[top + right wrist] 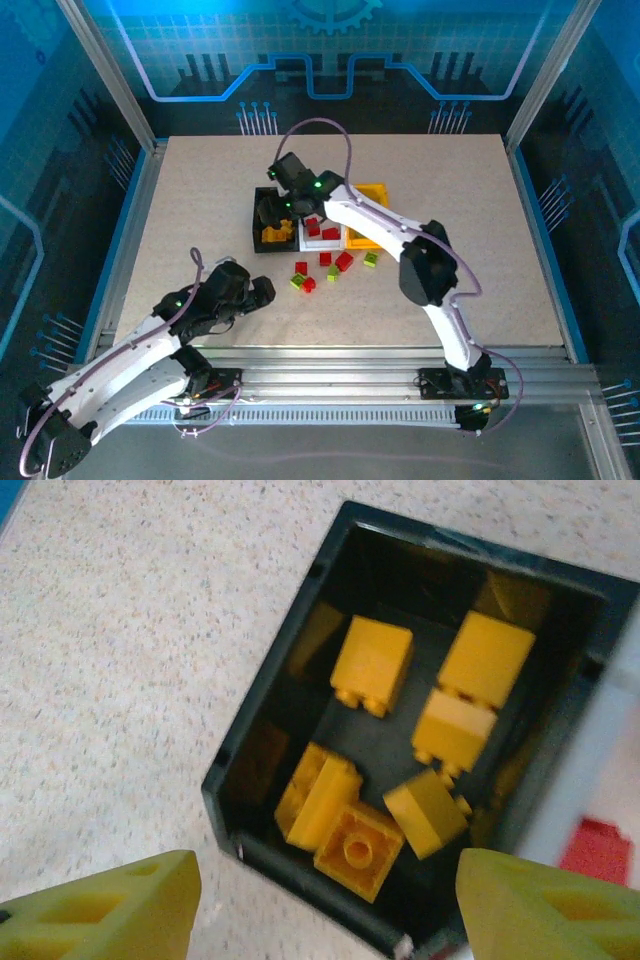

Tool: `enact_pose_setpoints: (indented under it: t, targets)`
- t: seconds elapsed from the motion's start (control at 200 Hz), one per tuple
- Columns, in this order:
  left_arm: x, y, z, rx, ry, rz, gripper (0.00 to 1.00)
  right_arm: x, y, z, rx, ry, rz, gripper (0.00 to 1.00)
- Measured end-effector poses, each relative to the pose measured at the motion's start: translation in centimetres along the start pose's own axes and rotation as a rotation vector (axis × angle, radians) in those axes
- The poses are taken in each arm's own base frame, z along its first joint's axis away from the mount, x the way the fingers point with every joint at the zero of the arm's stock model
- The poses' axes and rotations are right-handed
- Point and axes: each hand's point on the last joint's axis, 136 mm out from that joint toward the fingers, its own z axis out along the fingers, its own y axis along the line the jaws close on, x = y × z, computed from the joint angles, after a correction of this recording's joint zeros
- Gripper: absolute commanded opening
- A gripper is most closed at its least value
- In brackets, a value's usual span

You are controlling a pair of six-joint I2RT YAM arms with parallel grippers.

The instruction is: Sort the legos into containers by color

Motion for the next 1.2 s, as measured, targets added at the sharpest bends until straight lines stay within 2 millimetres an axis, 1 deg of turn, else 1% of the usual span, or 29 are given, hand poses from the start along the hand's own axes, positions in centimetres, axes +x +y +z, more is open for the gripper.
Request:
enact_pose_setpoints:
  t: [0.095, 0.11, 0.12, 0.125, 0.19, 0.265, 0.315, 0.415, 0.48, 0.55, 0.635, 0.7, 0.8, 0.901, 1.081, 1.201]
  targets:
    - [0.3, -0.4, 1.1, -0.010, 0.032, 0.026, 0.98, 0.6, -0.8, -3.5, 0.005, -0.036, 0.019, 0.67]
    - [0.4, -0.6, 1.2, -0.010, 0.036, 0.031, 0.98, 0.7, -0.9, -4.1, 0.005, -0.041, 0.023, 0.67]
    - [0.4, -0.6, 1.4, -0.015, 0.042, 0.035, 0.98, 0.9, -1.0, -4.2, 0.008, -0.041, 0.024, 0.67]
    - [0.4, -0.6, 1.5, -0.015, 0.043, 0.036, 0.98, 0.8, -1.1, -4.7, 0.006, -0.050, 0.026, 0.67]
    - [0.6, -1.3, 2.5, -0.025, 0.073, 0.057, 0.94, 1.6, -1.8, -6.9, 0.009, -0.074, 0.040, 0.67]
    - [0.8, -2.4, 3.5, -0.036, 0.100, 0.098, 0.91, 3.0, -2.9, -8.8, 0.013, -0.089, 0.060, 0.67]
    - [0.8, -3.7, 4.2, -0.036, 0.115, 0.139, 0.87, 4.4, -3.9, -9.5, 0.024, -0.086, 0.078, 0.67]
    - [0.9, -6.7, 5.7, -0.020, 0.132, 0.212, 0.85, 7.4, -6.2, -10.1, 0.056, -0.055, 0.116, 0.66]
    - [0.9, -8.1, 6.6, -0.014, 0.137, 0.237, 0.82, 9.2, -7.7, -10.2, 0.078, -0.032, 0.142, 0.66]
    - [0.7, -8.7, 7.7, -0.030, 0.136, 0.251, 0.79, 10.9, -9.0, -10.4, 0.097, -0.016, 0.166, 0.66]
    - [0.5, -8.7, 8.8, -0.064, 0.133, 0.268, 0.77, 12.0, -9.8, -11.1, 0.108, -0.016, 0.184, 0.66]
    - [0.3, -8.7, 9.5, -0.084, 0.129, 0.269, 0.76, 12.2, -10.0, -11.7, 0.108, -0.030, 0.186, 0.66]
    - [0.3, -8.4, 10.4, -0.109, 0.130, 0.267, 0.74, 11.8, -9.9, -12.8, 0.097, -0.065, 0.186, 0.66]
    - [0.0, -8.4, 10.9, -0.109, 0.120, 0.257, 0.70, 11.4, -10.0, -13.6, 0.091, -0.095, 0.189, 0.66]
    - [-0.7, -8.3, 11.2, -0.108, 0.103, 0.217, 0.64, 11.4, -10.4, -13.9, 0.095, -0.108, 0.198, 0.66]
    - [-0.8, -8.3, 11.3, -0.105, 0.099, 0.212, 0.64, 11.6, -10.9, -13.7, 0.103, -0.104, 0.204, 0.66]
